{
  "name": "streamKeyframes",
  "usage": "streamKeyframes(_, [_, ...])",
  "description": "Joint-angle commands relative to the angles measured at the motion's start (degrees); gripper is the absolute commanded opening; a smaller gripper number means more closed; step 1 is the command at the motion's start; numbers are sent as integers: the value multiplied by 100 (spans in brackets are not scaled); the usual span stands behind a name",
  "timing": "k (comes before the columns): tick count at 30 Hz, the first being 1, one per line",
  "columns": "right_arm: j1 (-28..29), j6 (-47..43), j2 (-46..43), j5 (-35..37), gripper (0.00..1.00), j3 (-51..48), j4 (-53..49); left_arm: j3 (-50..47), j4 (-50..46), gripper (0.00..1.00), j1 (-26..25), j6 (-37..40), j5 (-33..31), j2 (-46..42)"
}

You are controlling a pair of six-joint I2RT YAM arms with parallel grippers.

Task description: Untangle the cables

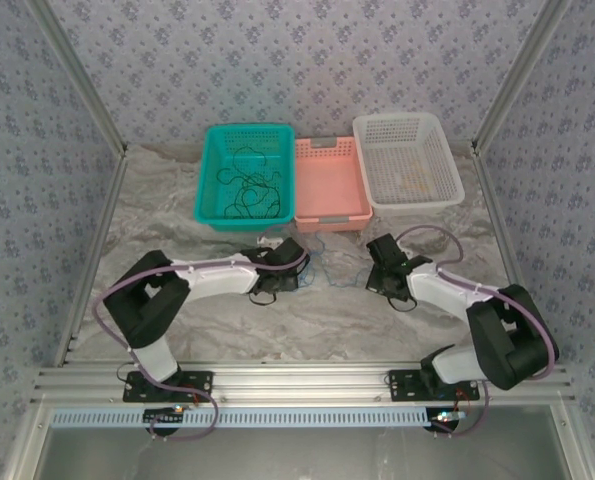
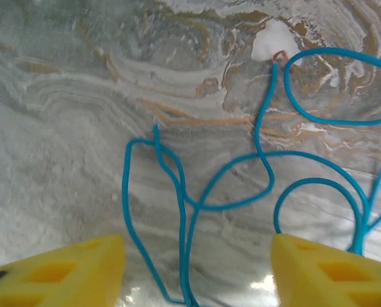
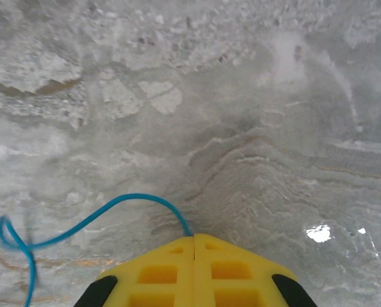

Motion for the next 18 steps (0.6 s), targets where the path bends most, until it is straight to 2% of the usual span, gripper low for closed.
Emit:
streamKeyframes(1, [30,112,-749,502,0,-6,-334,182,-190,26,28,-93,-522,203])
streamKeyframes(2, [-7,104,-1027,597,0,21,-540,207,-355,7,26,-188,-728,224])
streamKeyframes(3, [-91,65,-1374,681,0,54,-799,189,-589,0,20,-329,-1017,197])
streamKeyframes(5, [-407,-110,-1999,649,0,138,-1153,-46,-877,0,45,-559,-1479,-61])
streamKeyframes(7, [-990,-383,-2590,421,0,321,-1551,-514,-939,0,151,-627,-1738,-590])
streamKeyframes(10, [-1926,-781,-3036,-129,0,643,-1803,-1168,-1058,0,489,-598,-1748,-1459])
streamKeyframes(12, [-2280,-1001,-2965,-612,0,798,-1729,-1588,-777,0,783,-354,-1397,-2052])
streamKeyframes(14, [-2106,-1072,-2753,-1032,0,822,-1514,-1906,-483,0,994,-169,-945,-2524])
streamKeyframes(16, [-1433,-1138,-2521,-1204,0,713,-1103,-2022,-378,0,1051,-49,-703,-2805])
streamKeyframes(18, [-630,-1226,-2225,-880,17,656,-938,-2000,-477,0,1092,0,-614,-2910])
